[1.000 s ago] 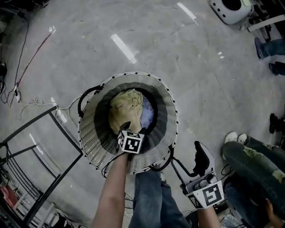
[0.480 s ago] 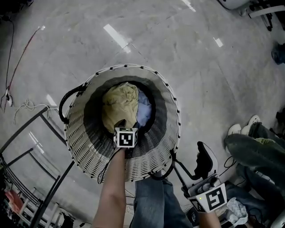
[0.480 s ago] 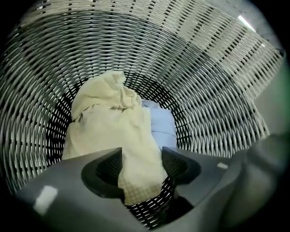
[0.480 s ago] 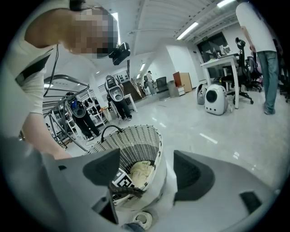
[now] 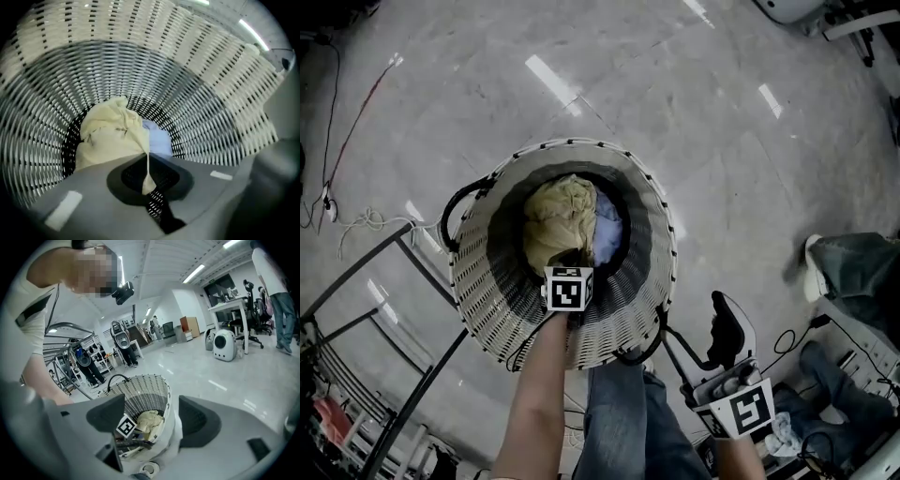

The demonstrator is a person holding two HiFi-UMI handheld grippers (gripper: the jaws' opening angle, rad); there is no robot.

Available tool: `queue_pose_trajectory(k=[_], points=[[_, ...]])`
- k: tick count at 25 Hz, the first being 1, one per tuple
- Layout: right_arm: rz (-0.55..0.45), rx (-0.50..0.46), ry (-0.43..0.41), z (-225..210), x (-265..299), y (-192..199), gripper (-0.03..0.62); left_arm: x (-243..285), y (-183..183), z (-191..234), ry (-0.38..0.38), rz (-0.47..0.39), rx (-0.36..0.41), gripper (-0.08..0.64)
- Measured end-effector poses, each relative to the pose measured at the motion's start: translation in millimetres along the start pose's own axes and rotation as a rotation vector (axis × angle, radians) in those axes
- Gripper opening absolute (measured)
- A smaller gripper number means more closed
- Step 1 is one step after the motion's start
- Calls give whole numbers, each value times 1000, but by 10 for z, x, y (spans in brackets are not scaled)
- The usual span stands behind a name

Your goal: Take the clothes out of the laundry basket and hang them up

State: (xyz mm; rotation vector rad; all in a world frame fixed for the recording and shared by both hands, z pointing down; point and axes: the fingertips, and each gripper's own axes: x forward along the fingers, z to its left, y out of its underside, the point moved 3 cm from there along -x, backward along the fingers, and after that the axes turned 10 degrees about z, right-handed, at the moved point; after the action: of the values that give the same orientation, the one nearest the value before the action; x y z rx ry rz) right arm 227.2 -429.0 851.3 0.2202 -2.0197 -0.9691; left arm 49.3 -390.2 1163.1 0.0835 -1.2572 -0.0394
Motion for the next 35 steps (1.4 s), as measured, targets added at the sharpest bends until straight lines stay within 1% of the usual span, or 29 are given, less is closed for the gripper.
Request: queue_pose_trajectory(k=[5,8,13,19,23,27,31,35], points=[[-7,-27,-58,232,-171,-262,350,-648,-195,-98,24,-103,-46,17],[-17,-67,-91,404,-346,-472,348,-1110,-210,-204,19,-165,-64,17],[-19,-131,-113,681,-665,-747,347,-1896,-185,-380,16,-278,-131,17],[9,-222,-160,1066,-1121,-918,341,-2856,-176,-572,-2,-424,-160,17],[29,-256,-183,1299,-1509,-904,339,-3548,-167,-729,-16,-527,-192,17],[38,-303,-196,1504,-1799,-903,339,-4164,-250,-974,-12,-612,-148,17],[18,-315,-187,1655,-2051,-949,336,-4778,-329,-1248,15,-699,-88,17],[7,-348,-195,1841,-2342,-962,334,-5470,-381,-1570,36,-790,-53,17]])
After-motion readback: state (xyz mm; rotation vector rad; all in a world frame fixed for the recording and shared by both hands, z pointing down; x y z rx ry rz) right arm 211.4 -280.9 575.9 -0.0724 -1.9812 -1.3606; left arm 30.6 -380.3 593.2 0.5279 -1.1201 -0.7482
